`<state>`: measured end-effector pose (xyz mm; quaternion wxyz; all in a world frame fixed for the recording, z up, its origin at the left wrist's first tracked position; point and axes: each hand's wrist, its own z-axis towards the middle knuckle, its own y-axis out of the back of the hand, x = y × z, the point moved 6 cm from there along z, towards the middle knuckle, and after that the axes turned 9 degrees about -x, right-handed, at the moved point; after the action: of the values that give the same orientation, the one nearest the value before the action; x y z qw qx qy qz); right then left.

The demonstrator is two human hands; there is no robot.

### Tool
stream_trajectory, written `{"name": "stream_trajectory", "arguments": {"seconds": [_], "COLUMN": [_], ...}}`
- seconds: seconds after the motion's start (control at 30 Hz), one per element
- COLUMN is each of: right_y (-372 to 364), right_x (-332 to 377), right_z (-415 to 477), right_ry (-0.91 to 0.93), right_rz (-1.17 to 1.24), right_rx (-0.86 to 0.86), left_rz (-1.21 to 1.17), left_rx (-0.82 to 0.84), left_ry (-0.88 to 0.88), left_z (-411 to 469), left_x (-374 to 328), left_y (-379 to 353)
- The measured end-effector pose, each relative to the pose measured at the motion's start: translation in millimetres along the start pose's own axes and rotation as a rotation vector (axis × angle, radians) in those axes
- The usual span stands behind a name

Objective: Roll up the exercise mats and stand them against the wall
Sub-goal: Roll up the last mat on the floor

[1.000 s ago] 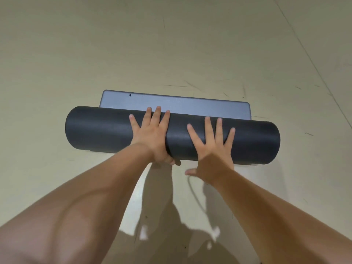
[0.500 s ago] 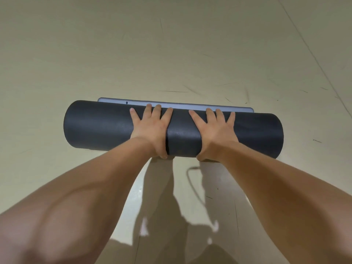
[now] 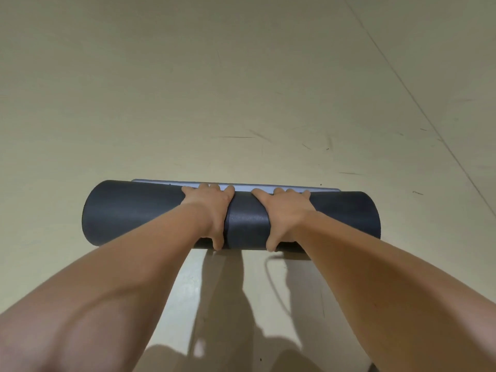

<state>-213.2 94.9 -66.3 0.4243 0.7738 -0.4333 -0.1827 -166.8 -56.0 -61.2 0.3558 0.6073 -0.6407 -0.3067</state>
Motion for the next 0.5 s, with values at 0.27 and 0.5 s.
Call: {"name": "stream_trajectory", "arguments": {"seconds": [0.27,0.5], "right_y": [-29.5,-22.2], "right_x": [21.9,12.4], "right_z": [-40.7,-26.5], "right_ry": [0.065,0.072], "right_rz": [0.040,0.140], "right_rx": [0.054,0.068], "left_rz": [-0.144,-0.111], "left_rx": [-0.069,-0.336], "left_ry": [0.009,0.073], "left_z": [-63.0,-101.6], "left_x": [-0.8,-45.0], "left_y": [-46.9,-77.7]}}
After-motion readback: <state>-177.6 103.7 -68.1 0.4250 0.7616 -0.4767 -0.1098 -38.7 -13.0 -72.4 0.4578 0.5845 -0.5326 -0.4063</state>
